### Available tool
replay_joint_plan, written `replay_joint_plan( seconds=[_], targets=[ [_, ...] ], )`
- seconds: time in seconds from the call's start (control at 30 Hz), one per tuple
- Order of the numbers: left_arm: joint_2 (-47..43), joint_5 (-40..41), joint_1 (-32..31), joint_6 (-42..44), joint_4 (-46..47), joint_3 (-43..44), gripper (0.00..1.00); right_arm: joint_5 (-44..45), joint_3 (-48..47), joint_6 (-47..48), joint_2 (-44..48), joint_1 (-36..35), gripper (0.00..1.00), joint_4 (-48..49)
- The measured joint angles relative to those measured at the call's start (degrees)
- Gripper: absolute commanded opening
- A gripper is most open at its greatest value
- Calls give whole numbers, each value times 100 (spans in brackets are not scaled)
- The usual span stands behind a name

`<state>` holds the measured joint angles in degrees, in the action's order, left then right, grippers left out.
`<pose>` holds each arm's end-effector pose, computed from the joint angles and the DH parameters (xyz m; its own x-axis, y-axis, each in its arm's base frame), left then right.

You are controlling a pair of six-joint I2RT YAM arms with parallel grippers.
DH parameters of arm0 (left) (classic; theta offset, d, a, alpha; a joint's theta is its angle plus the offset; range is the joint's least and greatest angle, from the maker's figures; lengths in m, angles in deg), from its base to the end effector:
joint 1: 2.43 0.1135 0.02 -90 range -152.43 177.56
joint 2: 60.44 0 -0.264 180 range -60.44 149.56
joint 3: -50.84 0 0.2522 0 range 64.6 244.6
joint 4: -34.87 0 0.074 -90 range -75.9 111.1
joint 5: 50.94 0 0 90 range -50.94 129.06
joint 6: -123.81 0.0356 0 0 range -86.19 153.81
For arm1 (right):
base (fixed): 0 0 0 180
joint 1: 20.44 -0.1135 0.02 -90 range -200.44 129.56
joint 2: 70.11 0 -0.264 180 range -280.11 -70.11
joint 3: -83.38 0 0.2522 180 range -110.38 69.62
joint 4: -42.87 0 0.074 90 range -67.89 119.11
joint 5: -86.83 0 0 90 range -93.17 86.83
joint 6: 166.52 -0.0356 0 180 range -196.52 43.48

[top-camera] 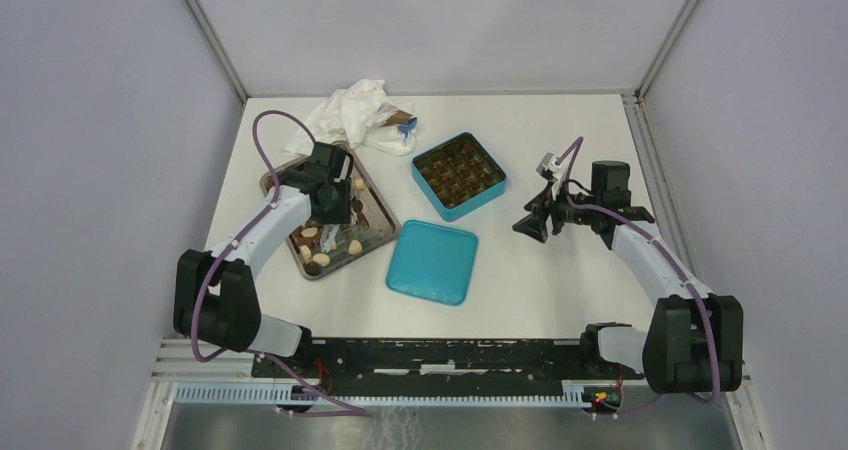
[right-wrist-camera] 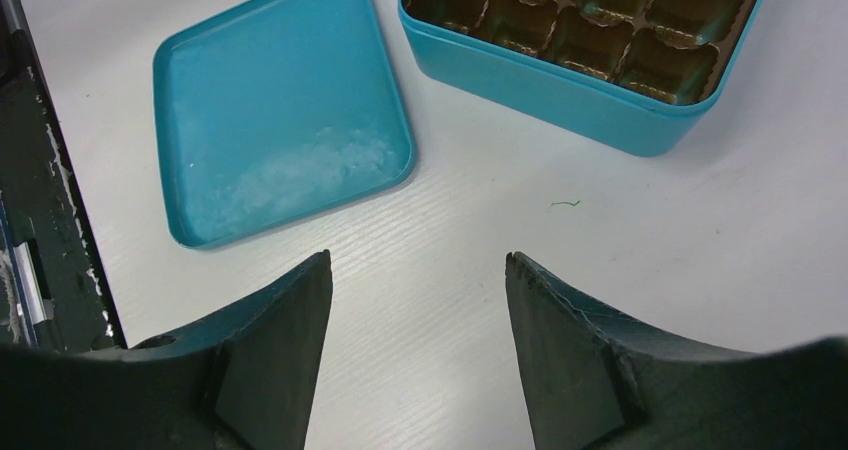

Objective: Pack the chocolate
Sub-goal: Pick up the fake chocolate from the plate.

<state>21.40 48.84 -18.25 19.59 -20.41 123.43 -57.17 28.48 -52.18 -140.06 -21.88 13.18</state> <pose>0.2695 -0.0701 0.2358 -0.8907 0.0008 -0.4545 -0.0211 0.9989 0.0430 0.2397 0.0348 0.2292 -0.3983 -0.2523 -0.8819 -0.8269 0.5149 0.2261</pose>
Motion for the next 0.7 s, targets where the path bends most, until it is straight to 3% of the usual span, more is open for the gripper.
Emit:
replay_joint_plan(
  seconds=[0.7],
  targets=[
    [2,-144,125,0,-7,0,49,-46,0,0,-2,0,70,-74]
  ],
)
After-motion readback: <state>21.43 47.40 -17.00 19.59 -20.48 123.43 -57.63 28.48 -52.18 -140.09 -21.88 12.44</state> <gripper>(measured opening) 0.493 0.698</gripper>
